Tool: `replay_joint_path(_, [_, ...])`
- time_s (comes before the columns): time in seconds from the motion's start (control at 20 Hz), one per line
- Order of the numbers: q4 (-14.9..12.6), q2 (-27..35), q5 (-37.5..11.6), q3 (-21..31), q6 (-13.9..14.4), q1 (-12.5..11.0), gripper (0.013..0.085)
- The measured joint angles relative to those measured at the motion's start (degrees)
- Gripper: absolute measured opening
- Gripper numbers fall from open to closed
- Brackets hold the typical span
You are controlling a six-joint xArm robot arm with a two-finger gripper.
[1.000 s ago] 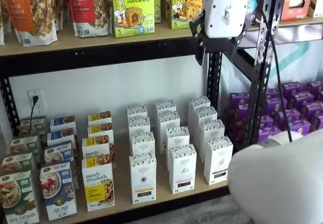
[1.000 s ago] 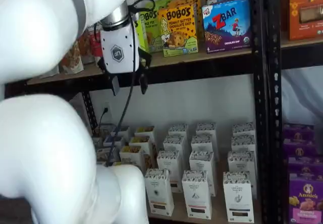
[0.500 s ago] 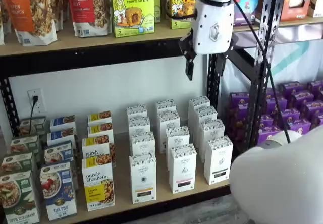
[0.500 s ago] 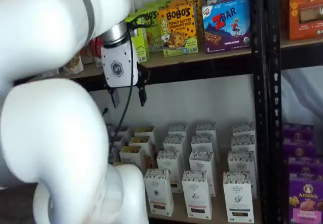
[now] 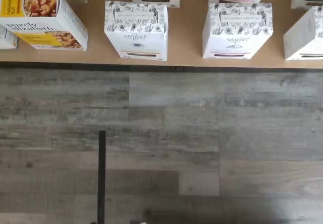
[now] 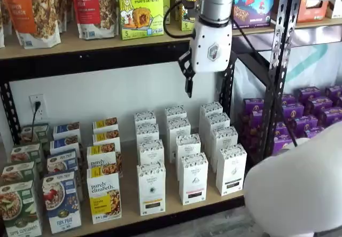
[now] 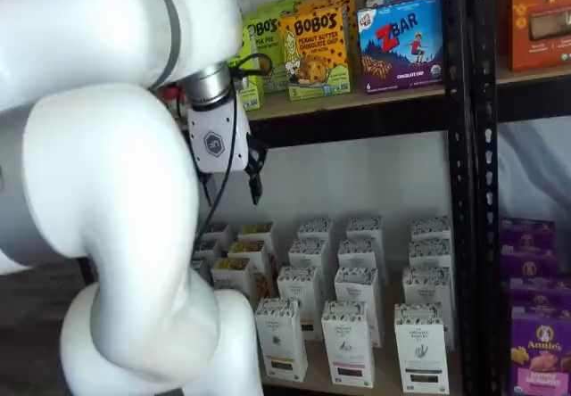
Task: Pick up the white box with a yellow strip in the middle, on the bottom shelf, the fourth box from the left
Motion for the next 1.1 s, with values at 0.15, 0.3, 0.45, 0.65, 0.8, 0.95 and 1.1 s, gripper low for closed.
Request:
replay_joint_path(0.15, [-0.8,2.23,-2.88,0.62,0.71,0.47,0.085])
replay_joint_path(0.3, [-1.06,4.38,-7.71,2.05,1.15,0.8,0.085])
replay_joint_path(0.45, [-2.6,5.86,-12.53,3.61,2.35,1.27,0.085])
replay_joint_path(0.65, [-3.75,9.46,-16.5,4.19,3.02,1.16,0.085])
replay_joint_path(0.8, [-1.97,12.74,-19.04,4.32,1.44,0.47,0.085])
replay_joint_path(0.95, [-1.27,16.26,-23.81,5.07,1.19,0.66,0.085])
replay_joint_path(1.1, [-1.38,18.83,-27.93,5.55,1.61,1.04,0.085])
